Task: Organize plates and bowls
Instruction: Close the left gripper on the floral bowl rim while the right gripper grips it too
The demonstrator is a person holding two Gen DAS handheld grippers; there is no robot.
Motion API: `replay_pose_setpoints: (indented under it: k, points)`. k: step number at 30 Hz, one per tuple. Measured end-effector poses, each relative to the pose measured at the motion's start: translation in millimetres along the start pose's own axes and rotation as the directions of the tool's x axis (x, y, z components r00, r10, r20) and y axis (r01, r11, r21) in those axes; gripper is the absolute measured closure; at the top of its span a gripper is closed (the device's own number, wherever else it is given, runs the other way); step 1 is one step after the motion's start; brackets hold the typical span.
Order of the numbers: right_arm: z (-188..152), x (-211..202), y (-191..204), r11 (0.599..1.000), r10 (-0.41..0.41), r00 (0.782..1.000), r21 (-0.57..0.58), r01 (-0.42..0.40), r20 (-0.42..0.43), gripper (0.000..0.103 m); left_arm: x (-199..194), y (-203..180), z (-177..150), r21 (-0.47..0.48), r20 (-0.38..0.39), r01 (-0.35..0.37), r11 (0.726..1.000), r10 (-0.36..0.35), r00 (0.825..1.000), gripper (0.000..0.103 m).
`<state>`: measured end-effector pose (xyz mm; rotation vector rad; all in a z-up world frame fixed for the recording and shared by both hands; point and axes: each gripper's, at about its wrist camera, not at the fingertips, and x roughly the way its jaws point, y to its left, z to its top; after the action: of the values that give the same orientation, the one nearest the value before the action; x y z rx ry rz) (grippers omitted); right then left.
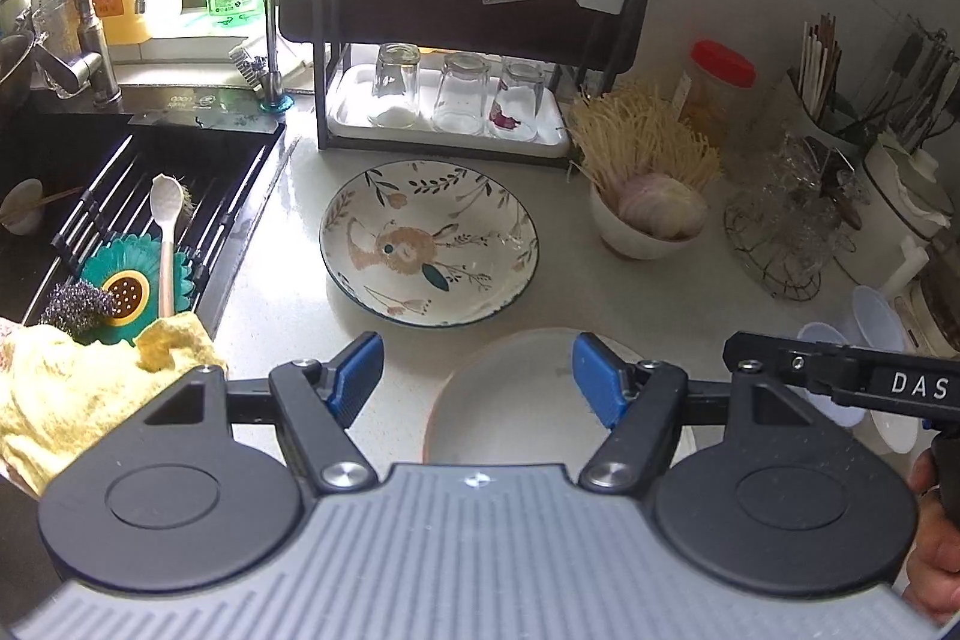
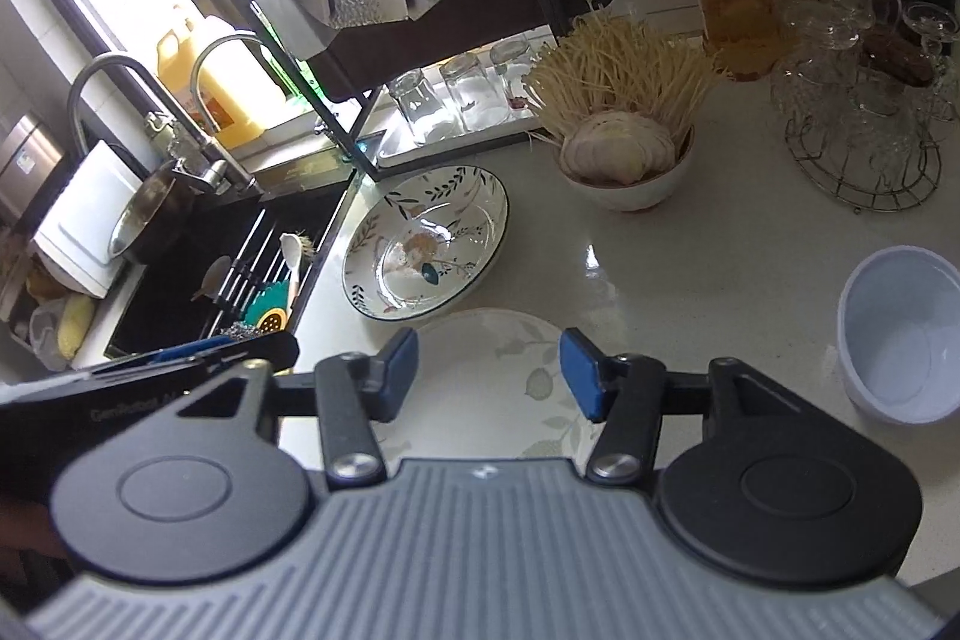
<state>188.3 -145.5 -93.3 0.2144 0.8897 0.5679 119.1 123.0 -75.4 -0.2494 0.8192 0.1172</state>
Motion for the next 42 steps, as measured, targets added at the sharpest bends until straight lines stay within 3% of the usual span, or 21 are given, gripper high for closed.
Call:
replay_pose_setpoints:
  k: [15,23,27,29,36,38,42]
  points:
    - [42.8,100.5,17.2,0.996,-0.033,0.996,0.076,0.04,-0.084,0.051,107.4,74.7,43.3,-0.054,-0.092,0.052,0.997,-0.057,0.994,0.03]
    - [49.9,148.0,11.8,0.99,-0.099,0.986,0.089,0.112,-0.131,0.053,151.7,103.6,53.6,-0.093,-0.125,0.068,0.993,-0.079,0.989,0.031]
    - [55.2,169.1,12.8,0.988,-0.134,0.981,0.061,0.144,-0.138,0.054,166.0,118.3,59.9,-0.103,-0.11,0.05,0.993,-0.061,0.992,0.04]
    - [57.9,182.9,12.4,0.983,-0.168,0.974,0.044,0.176,-0.155,0.061,173.5,126.2,63.5,-0.122,-0.11,0.061,0.991,-0.075,0.991,0.047]
    - [62.8,203.1,4.7,0.974,-0.187,0.971,0.103,0.203,-0.146,0.067,201.7,137.0,69.6,-0.141,-0.136,0.119,0.983,-0.139,0.981,0.062]
    - [63.9,205.0,2.3,0.971,-0.194,0.971,0.116,0.21,-0.138,0.074,208.4,138.3,70.0,-0.146,-0.141,0.127,0.981,-0.148,0.979,0.068]
    - [65.1,210.3,0.6,0.97,-0.193,0.972,0.12,0.21,-0.137,0.076,214.5,142.0,73.3,-0.183,-0.156,0.127,0.975,-0.156,0.975,0.072]
